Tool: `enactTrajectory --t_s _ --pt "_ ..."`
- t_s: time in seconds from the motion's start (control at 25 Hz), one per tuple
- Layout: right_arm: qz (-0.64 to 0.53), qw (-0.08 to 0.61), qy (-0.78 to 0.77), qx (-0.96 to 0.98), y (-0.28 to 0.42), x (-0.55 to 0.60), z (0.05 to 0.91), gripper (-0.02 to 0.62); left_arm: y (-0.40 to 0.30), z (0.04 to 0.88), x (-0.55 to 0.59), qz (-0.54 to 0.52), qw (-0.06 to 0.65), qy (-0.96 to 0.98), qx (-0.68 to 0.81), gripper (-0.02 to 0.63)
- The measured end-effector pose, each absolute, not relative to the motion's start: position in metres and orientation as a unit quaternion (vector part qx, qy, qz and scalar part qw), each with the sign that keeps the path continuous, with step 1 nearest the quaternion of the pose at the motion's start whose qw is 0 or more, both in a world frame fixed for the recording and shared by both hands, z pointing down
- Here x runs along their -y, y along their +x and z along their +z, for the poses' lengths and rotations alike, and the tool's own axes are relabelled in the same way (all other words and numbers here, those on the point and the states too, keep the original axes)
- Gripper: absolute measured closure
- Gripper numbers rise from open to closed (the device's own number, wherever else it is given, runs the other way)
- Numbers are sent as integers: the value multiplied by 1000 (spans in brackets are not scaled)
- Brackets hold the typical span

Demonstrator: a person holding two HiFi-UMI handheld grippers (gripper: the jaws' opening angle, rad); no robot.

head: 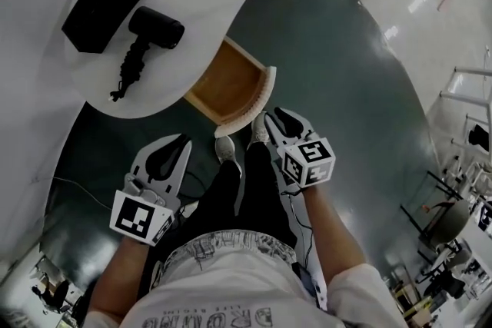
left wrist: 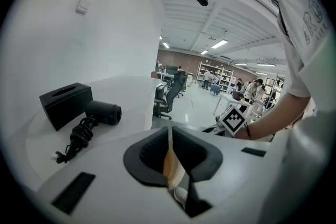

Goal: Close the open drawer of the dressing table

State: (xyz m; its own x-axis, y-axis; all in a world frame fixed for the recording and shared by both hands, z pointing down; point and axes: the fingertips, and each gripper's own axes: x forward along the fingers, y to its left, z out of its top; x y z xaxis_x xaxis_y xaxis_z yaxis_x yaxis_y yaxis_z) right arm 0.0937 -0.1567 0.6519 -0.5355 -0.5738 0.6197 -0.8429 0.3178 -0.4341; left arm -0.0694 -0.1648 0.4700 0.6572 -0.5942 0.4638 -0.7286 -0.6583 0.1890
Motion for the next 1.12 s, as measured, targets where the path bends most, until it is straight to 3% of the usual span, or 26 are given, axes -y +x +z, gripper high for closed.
enactTrajectory --t_s 0.64,1.12 --pt "407 252 403 780 82 143 786 465 -82 518 150 252 213 869 368 565" --pt "415 261 379 785 66 146 804 482 -86 536 143 268 228 859 371 565"
